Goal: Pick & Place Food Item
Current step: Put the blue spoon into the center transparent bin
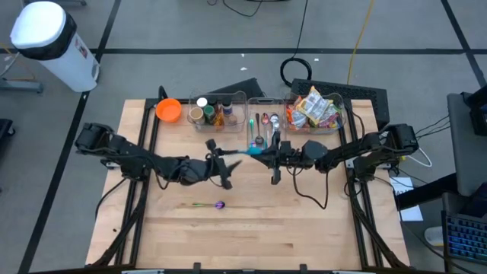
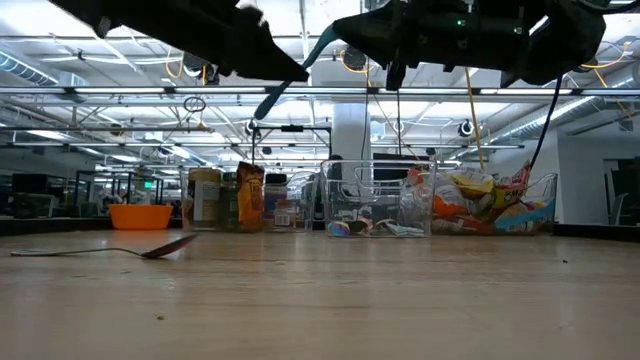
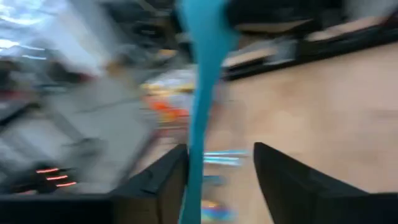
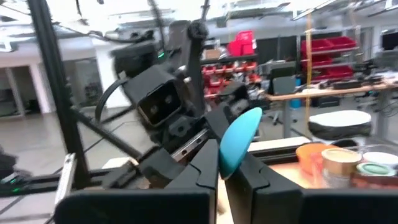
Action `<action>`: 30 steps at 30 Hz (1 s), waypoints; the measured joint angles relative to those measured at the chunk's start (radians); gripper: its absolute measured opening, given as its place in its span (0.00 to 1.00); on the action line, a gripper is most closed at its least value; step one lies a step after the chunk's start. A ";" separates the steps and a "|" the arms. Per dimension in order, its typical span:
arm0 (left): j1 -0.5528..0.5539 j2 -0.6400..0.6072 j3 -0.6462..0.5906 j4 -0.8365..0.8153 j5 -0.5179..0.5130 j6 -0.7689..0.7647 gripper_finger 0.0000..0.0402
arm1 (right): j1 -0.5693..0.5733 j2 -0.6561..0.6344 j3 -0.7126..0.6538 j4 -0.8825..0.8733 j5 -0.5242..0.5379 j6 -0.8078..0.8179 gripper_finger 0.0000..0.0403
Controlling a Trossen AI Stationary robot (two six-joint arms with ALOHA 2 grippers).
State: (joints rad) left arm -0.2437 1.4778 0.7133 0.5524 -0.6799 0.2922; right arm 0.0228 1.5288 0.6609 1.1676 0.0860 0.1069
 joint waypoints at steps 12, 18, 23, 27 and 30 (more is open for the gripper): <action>0.003 -0.146 0.078 -0.403 0.206 -0.199 0.65 | -0.085 -0.094 0.001 -0.182 -0.032 -0.082 0.00; 0.012 -0.291 0.079 -0.546 0.122 -0.184 0.66 | -0.199 -0.249 0.015 -0.440 -0.228 -0.007 0.00; 0.024 -0.365 0.079 -0.648 0.170 -0.208 0.64 | -0.321 -0.337 0.073 -0.655 -0.244 -0.134 0.00; 0.037 -0.365 0.078 -0.667 0.241 -0.194 0.62 | -0.448 -0.328 0.147 -0.851 -0.242 -0.235 0.00; 0.055 -0.357 0.078 -0.657 0.244 -0.193 0.62 | -0.525 -0.275 0.165 -0.888 -0.280 -0.304 0.00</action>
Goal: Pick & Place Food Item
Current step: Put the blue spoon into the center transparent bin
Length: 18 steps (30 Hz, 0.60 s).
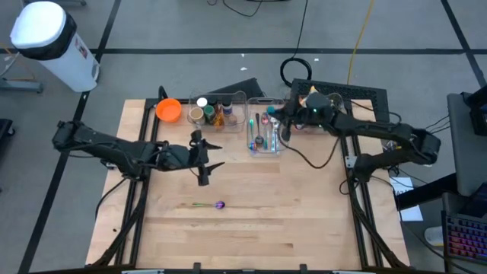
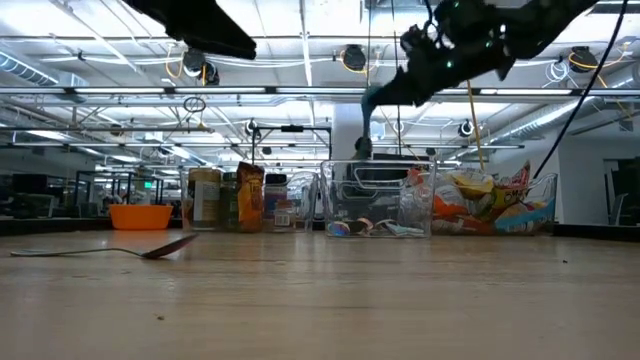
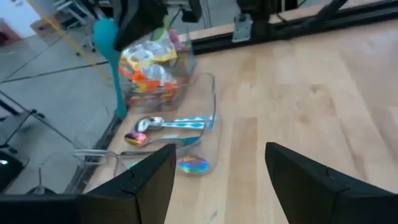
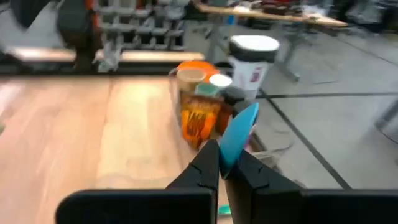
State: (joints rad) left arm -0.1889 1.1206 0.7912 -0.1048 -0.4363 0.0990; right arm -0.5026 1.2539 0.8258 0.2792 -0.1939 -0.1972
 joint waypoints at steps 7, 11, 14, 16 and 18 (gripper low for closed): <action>0.056 0.022 0.001 -0.017 0.005 -0.002 0.62 | -0.089 0.186 0.002 0.059 -0.120 -0.175 0.00; 0.076 0.024 -0.001 -0.032 0.035 -0.019 0.62 | -0.092 0.275 0.002 0.117 -0.124 -0.235 0.00; 0.087 0.024 -0.001 -0.040 0.066 -0.026 0.62 | -0.092 0.315 0.002 0.147 -0.124 -0.242 0.00; 0.089 0.025 -0.001 -0.039 0.085 -0.026 0.62 | -0.092 0.336 0.002 0.164 -0.124 -0.243 0.00; 0.090 0.024 -0.001 -0.037 0.100 -0.027 0.62 | -0.092 0.349 0.002 0.164 -0.124 -0.246 0.00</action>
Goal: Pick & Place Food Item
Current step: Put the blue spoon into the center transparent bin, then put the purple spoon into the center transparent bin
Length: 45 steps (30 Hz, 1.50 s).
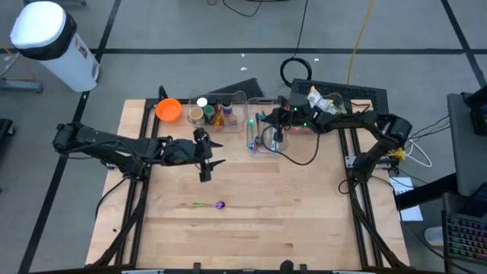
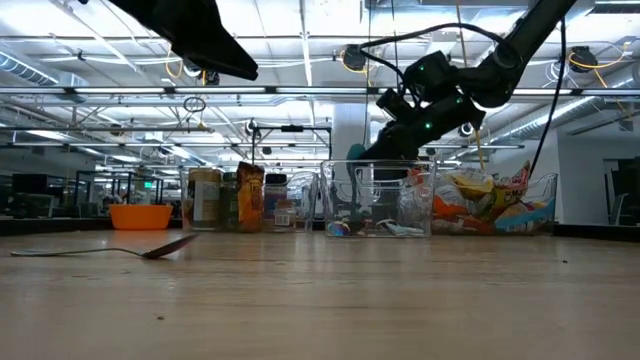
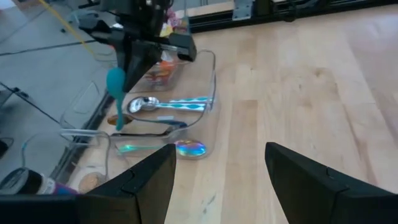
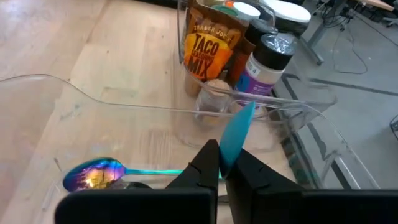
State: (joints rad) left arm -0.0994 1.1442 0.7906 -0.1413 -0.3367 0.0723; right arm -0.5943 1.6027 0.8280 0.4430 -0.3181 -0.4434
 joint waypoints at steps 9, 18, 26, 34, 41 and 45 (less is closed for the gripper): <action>0.000 0.000 0.000 -0.005 0.006 -0.003 0.62 | 0.029 -0.001 -0.002 -0.024 -0.001 0.011 0.10; 0.000 0.000 0.000 -0.006 0.006 -0.008 0.62 | 0.074 -0.016 -0.002 -0.042 -0.002 0.178 0.42; 0.000 0.000 0.000 -0.006 0.007 -0.074 0.62 | 0.099 -0.149 -0.002 -0.108 -0.004 0.347 0.57; -0.007 0.005 0.000 -0.117 0.197 -0.302 0.62 | 0.198 -0.328 -0.002 -0.157 -0.003 0.432 0.60; -0.114 0.135 -0.038 -0.269 0.250 -0.393 0.62 | 0.351 -0.403 -0.002 -0.159 -0.002 0.407 0.57; -0.189 0.258 -0.070 -0.263 0.253 -0.420 0.62 | 0.422 -0.405 -0.002 -0.159 -0.001 0.398 0.55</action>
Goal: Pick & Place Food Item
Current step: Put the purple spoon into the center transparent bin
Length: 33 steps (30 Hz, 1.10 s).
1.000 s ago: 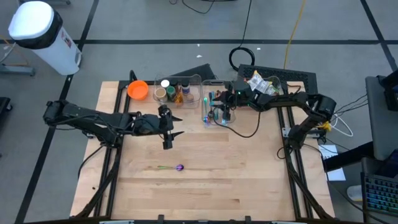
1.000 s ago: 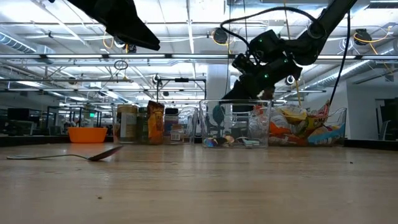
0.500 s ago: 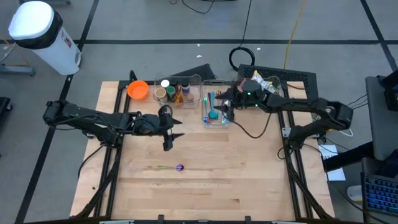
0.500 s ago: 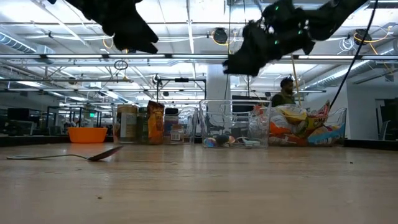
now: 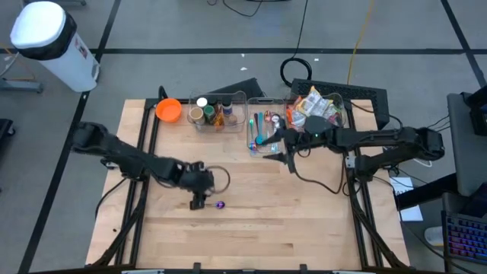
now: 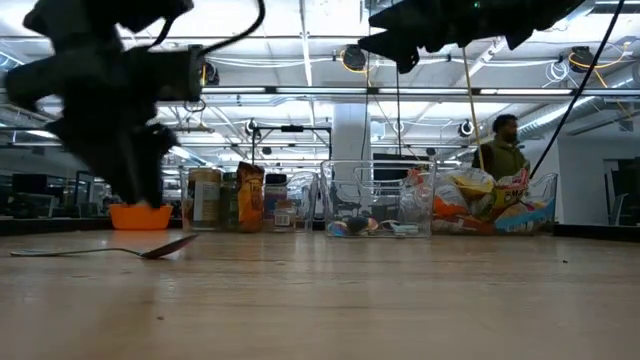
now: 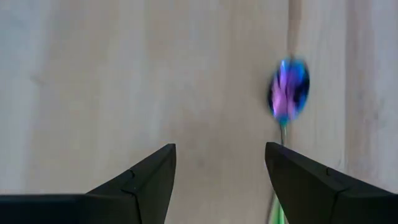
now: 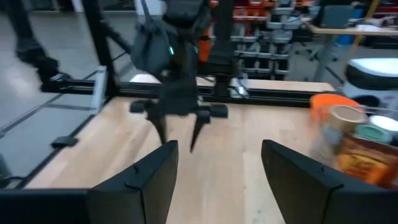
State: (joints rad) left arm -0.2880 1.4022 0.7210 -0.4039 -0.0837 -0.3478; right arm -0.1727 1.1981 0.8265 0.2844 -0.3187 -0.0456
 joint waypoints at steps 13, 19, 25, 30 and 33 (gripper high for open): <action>-0.154 0.228 0.005 0.122 0.025 -0.136 0.62 | 0.051 0.000 0.000 0.001 0.006 0.000 0.54; -0.155 0.230 0.005 0.101 -0.110 -0.106 0.62 | 0.050 0.000 0.000 0.002 0.007 -0.004 0.53; -0.103 0.178 0.006 0.073 -0.129 -0.108 0.62 | 0.050 0.000 0.000 0.001 0.007 -0.019 0.53; -0.097 0.088 0.008 0.089 -0.074 -0.092 0.62 | 0.050 0.000 0.000 0.000 0.007 -0.019 0.53; -0.108 0.078 0.007 0.099 -0.035 -0.086 0.62 | 0.050 0.000 0.000 -0.005 0.007 -0.019 0.53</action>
State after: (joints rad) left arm -0.3963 1.4798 0.7281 -0.3050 -0.1191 -0.4342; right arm -0.1223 1.1984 0.8265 0.2790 -0.3119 -0.0650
